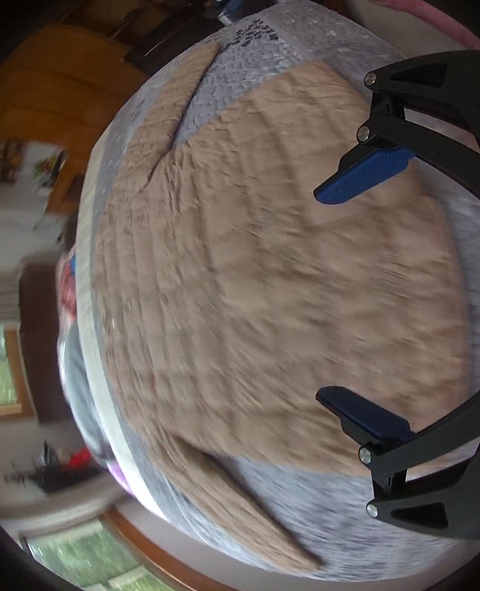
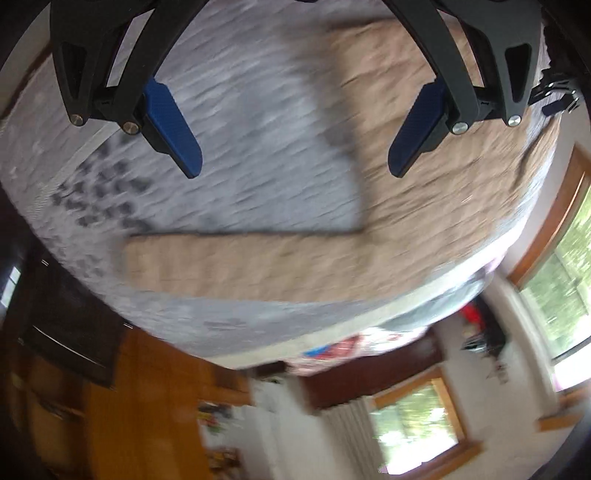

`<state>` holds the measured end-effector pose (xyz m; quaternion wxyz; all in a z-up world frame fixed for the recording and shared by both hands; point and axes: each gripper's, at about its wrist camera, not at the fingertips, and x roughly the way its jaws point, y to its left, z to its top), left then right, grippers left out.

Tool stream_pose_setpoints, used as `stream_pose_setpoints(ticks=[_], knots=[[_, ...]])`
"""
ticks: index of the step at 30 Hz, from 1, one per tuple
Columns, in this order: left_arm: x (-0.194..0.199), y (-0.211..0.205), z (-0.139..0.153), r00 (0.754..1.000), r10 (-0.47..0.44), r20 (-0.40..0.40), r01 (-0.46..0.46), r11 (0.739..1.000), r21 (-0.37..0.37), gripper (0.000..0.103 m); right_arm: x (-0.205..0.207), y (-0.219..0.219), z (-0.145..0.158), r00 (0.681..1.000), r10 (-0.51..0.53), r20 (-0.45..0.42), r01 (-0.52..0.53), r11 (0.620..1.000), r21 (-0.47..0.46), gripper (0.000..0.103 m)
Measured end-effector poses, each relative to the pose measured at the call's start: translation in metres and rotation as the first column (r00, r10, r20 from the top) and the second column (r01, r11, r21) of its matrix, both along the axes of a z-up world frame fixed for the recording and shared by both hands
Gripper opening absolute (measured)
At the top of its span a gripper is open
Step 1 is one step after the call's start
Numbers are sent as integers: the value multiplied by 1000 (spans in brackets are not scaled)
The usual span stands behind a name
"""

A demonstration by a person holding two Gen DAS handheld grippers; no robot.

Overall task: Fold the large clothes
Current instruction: 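Grasp a coat sleeve cuff with the right tool and fold it across the body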

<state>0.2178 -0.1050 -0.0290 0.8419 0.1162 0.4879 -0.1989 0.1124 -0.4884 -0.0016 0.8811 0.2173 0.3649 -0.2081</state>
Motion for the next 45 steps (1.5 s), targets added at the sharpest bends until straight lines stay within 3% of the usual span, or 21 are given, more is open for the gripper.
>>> stream_pose_setpoints(ticks=[5,9,17,20,21,22,24,26,27,28,29,32,34,36,42,45], knots=[[66,-64,-1,993,-96,-63,95,995,-32,99,18,-109,-33,992,-95,-83,108,978,178,100],[111,-116,-4,983,-149,-107,140,986,-87,99,24,-173,-61,970,-184,-158,217,951,220,100],[166,-176,-26,962,-214,-169,179,964,-198,96,41,-226,-96,971,-157,-182,208,929,306,100],[182,-185,-36,956,-215,-198,167,958,-234,88,51,-234,-110,971,-146,-189,205,916,345,90],[186,-188,-41,953,-218,-211,166,956,-242,83,55,-236,-114,970,-147,-195,211,908,363,75],[190,-189,-46,948,-221,-228,163,954,-251,81,57,-239,-119,965,-157,-208,226,902,367,72],[195,-189,-54,942,-219,-253,149,952,-268,71,61,-239,-118,966,-160,-205,223,913,341,69],[199,-186,-62,936,-217,-276,138,950,-279,57,65,-238,-117,964,-159,-211,222,922,319,52],[199,-185,-66,933,-218,-286,134,949,-286,45,65,-238,-115,966,-157,-203,219,918,331,35],[201,-182,-70,929,-217,-299,126,947,-295,41,65,-237,-114,972,-147,-181,205,908,365,13],[201,-178,-73,927,-213,-310,115,946,-304,33,66,-237,-113,980,-135,-148,185,895,406,8],[203,-168,-78,923,-206,-325,94,940,-328,17,73,-217,-90,993,-97,-68,116,915,386,8],[204,-161,-78,919,-212,-333,90,934,-345,14,85,-195,-67,999,-34,24,22,921,389,8],[201,-153,-78,917,-219,-334,90,927,-363,12,104,-169,-50,998,33,60,-53,931,361,7],[193,-134,-73,920,-231,-316,103,922,-373,10,172,-86,-31,968,243,58,-249,922,297,7],[193,-127,-73,924,-225,-309,99,922,-375,10,208,-49,-33,951,310,12,-303,920,249,7]])
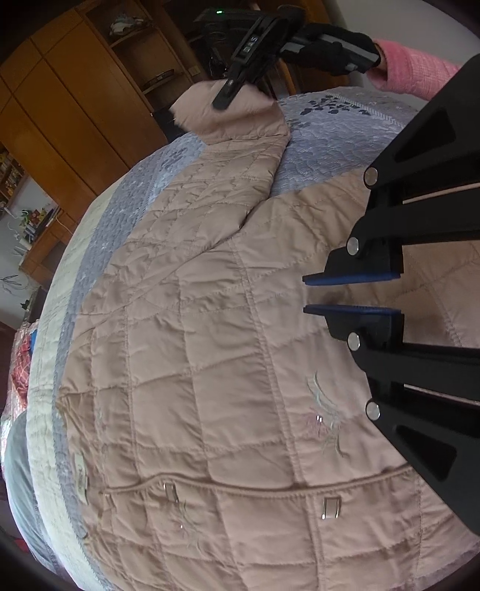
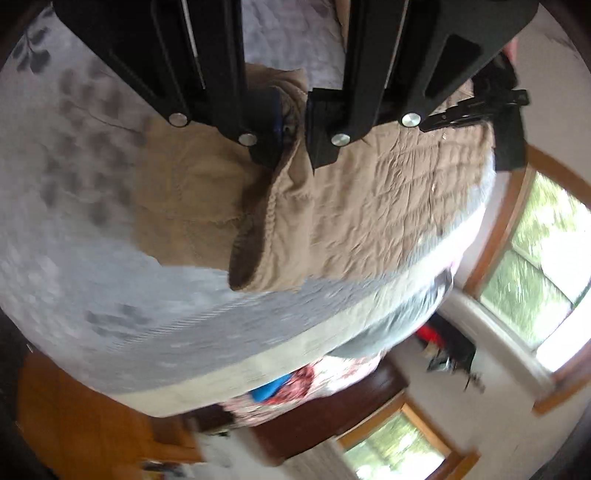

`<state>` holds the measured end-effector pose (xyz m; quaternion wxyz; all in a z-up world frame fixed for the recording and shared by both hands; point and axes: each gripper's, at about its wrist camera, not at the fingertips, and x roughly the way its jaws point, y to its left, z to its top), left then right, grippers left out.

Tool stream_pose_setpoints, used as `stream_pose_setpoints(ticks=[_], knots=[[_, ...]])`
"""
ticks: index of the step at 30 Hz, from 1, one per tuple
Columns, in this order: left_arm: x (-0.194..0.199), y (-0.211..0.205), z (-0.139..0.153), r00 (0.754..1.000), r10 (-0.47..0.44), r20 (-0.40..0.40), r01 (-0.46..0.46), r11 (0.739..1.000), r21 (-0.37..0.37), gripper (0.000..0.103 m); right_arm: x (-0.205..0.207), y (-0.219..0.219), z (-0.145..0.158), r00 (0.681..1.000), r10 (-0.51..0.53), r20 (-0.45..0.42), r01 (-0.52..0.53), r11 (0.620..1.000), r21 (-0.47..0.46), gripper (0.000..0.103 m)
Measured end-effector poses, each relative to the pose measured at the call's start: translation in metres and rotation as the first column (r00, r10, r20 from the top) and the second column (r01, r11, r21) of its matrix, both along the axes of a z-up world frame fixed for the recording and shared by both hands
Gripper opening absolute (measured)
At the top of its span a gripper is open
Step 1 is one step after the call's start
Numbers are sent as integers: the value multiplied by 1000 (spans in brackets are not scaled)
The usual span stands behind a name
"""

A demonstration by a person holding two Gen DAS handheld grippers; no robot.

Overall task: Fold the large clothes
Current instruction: 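Grasp a coat sleeve cuff with the right tool and fold it across the body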

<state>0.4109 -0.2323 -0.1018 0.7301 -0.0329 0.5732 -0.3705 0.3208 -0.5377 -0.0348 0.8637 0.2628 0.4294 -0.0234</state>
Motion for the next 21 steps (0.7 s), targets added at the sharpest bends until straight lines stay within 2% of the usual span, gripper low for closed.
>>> stream_pose_setpoints(ticks=[4,6,8,9,10,11,12,15,18,21], knots=[[5,4,-2,1000,14,1,-14,1000,-2,10,37,37,-21,994,86,-64,-86,996,-8,8],[7,5,-2,1000,15,-5,-15,1000,-11,10,43,47,-27,991,111,-81,-111,994,-3,16],[9,6,-2,1000,16,-15,-17,1000,-24,11,52,47,-32,990,132,-54,-130,991,40,25],[10,5,-1,1000,18,-18,-18,999,-35,14,47,44,-30,989,144,-16,-142,987,76,33],[10,4,2,1000,12,-20,-13,999,-48,18,45,41,-30,989,146,11,-146,984,100,36],[10,1,4,1000,6,-18,-7,998,-58,28,40,38,-27,989,143,31,-146,982,120,37],[9,-4,9,1000,0,-15,-1,997,-73,38,35,34,-23,991,128,44,-132,983,127,39],[7,-26,19,999,-32,-10,31,993,-115,49,15,20,-13,998,45,43,-48,996,68,39],[0,-62,22,996,-89,-28,84,987,-137,51,-10,-2,-10,999,-28,38,26,998,55,39],[-3,-96,23,993,-118,-10,116,986,-118,51,-30,-17,-11,996,-84,30,82,996,42,39]])
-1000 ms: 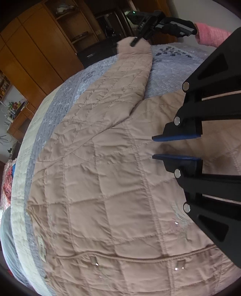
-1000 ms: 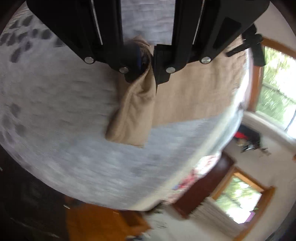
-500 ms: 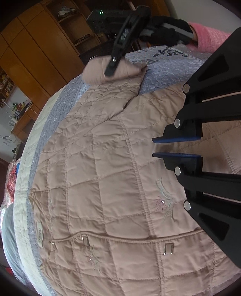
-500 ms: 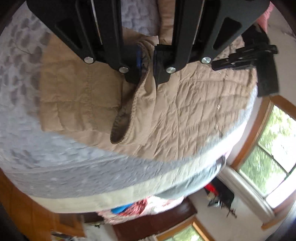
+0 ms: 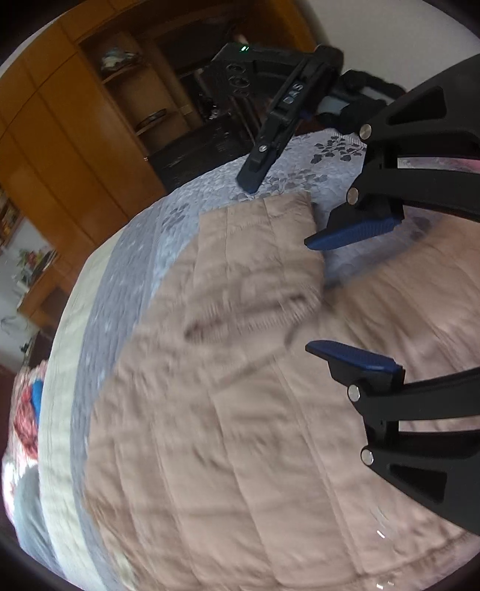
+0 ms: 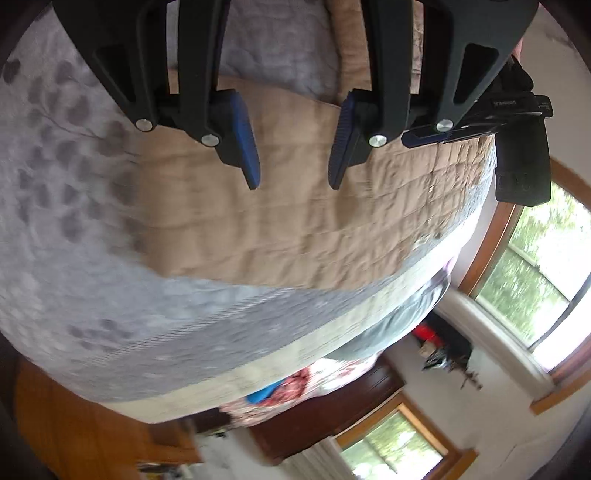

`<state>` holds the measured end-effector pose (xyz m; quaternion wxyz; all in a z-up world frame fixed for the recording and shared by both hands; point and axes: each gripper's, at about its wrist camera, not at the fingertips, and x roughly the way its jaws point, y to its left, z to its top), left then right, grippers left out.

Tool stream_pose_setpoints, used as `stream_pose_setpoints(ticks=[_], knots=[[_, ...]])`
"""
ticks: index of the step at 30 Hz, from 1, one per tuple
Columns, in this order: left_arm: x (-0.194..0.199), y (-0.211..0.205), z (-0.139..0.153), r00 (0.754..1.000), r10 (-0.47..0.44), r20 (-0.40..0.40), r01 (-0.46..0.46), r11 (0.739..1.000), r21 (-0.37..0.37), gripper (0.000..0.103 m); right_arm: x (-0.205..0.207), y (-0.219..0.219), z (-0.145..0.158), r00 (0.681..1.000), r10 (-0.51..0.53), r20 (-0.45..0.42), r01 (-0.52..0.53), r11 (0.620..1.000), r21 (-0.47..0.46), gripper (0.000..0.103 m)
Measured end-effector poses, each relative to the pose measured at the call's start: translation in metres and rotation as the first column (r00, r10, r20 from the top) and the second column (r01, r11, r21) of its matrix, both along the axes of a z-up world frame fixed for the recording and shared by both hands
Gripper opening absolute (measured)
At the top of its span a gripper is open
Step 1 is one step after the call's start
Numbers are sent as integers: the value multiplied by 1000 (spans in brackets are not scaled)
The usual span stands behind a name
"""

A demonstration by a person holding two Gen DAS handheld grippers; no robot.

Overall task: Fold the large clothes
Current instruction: 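Grasp a coat sleeve cuff with the right tool and fold it across the body, then grasp the other sleeve cuff with the left tool and fold it across the body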

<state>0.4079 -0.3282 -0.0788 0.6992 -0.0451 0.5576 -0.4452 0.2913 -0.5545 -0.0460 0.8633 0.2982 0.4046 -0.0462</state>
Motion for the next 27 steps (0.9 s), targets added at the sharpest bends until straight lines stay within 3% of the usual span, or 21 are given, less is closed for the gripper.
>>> stream_pose_setpoints(ticks=[2,5,6,11,16,22,27], knots=[[1,-17,-1,1000,-5,12,4,1000,22,48,-11,-10,-4,999,-34,-18,33,999,-21,39],[1,-37,-11,1000,-21,2,20,998,60,6,-23,-17,-11,997,-65,-37,64,998,-24,39],[1,-39,-14,1000,-18,3,18,998,62,3,-25,-20,-13,996,-75,-42,74,997,-24,39],[-4,-7,5,998,40,48,-40,999,1,2,-27,-18,-23,996,-80,-38,80,997,4,39],[-6,53,41,980,117,162,-112,993,-40,1,-14,-6,-27,999,-21,-32,22,999,35,39],[1,136,68,938,251,239,-242,968,-67,1,14,25,-28,996,80,-24,-78,994,79,39],[6,205,80,874,360,325,-362,930,-58,1,38,60,-25,985,172,-33,-169,983,74,39]])
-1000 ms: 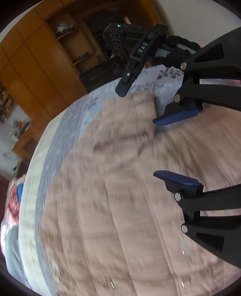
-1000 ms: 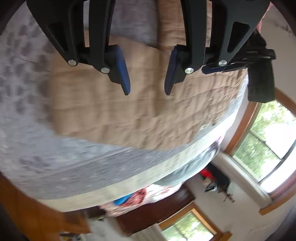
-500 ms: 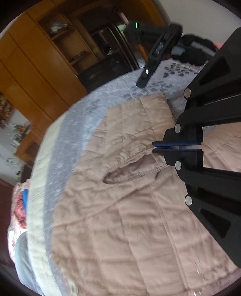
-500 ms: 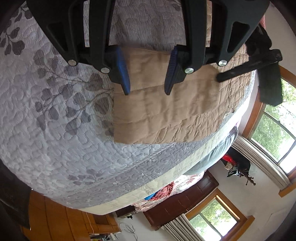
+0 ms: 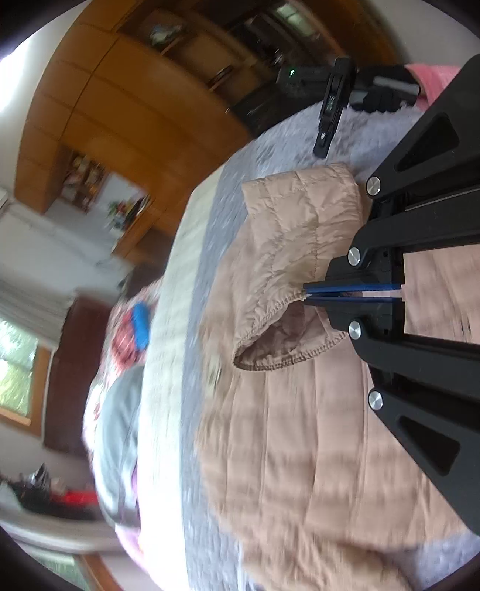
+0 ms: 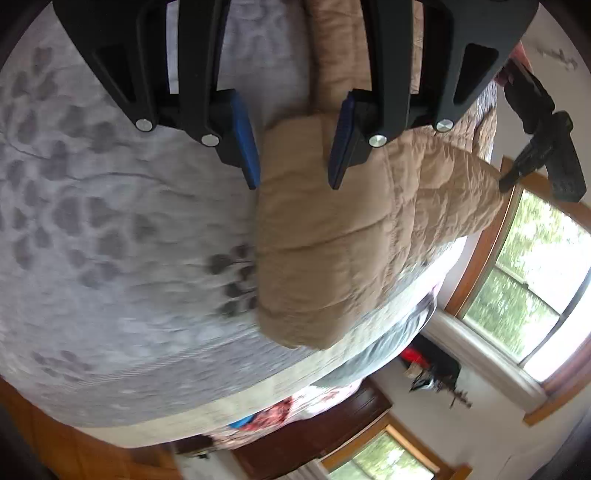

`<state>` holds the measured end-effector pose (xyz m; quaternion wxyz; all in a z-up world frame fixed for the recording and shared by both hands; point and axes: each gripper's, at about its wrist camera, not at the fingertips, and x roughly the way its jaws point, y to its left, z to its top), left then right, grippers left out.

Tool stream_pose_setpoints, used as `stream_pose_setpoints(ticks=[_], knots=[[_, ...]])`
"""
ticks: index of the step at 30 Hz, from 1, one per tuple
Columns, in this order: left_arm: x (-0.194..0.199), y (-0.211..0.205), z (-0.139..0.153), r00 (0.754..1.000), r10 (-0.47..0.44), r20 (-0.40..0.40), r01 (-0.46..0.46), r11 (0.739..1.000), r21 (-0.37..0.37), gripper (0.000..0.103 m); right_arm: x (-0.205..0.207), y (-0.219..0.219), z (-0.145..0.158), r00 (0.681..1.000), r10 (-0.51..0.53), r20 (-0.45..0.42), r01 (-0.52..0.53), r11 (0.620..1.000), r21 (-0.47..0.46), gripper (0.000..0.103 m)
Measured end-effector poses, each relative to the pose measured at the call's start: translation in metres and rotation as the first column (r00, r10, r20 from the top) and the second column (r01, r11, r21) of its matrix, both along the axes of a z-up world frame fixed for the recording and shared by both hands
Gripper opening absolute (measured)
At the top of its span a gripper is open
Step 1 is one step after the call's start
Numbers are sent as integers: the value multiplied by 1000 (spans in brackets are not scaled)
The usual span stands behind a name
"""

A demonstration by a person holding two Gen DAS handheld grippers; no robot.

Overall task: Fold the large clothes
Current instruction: 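Grasp the other sleeve cuff with the left tool and fold it across the body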

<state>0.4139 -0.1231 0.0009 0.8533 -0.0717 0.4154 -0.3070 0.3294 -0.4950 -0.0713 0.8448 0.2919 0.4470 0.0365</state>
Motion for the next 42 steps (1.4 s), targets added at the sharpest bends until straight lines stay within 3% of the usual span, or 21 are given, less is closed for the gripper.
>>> stream_pose_setpoints(ticks=[5,10,12,14,17,20,23,26,30,36,42], knots=[[18,52,-17,993,110,-41,-109,994,33,1,27,34,-4,996,87,-28,-87,996,-24,39],[36,68,-78,977,158,-143,-137,980,147,2,45,49,-24,989,80,-123,-91,992,-92,34],[45,73,-105,966,163,-202,-131,978,164,2,45,51,-29,988,70,-140,-88,988,-128,29],[48,71,-119,967,156,-204,-123,979,164,2,45,55,-30,986,72,-148,-95,983,-156,29],[46,67,-116,969,162,-189,-127,974,185,3,45,58,-22,983,70,-169,-101,978,-185,29],[39,70,-94,964,213,-162,-177,962,210,13,36,60,2,991,70,-113,-90,978,-187,33],[17,73,-55,959,284,-15,-275,940,203,14,30,75,32,994,103,-43,-109,977,-182,34],[9,51,-38,977,215,0,-211,961,177,14,41,100,36,983,167,-73,-178,968,-176,34],[10,-1,-54,992,99,-78,-81,975,207,14,62,130,18,970,192,-147,-217,958,-188,34],[30,-19,-116,977,113,-183,-55,954,294,12,78,139,-27,955,174,-239,-220,959,-181,32],[27,-11,-122,977,96,-190,-43,964,263,11,75,147,-32,962,161,-221,-208,956,-208,32]])
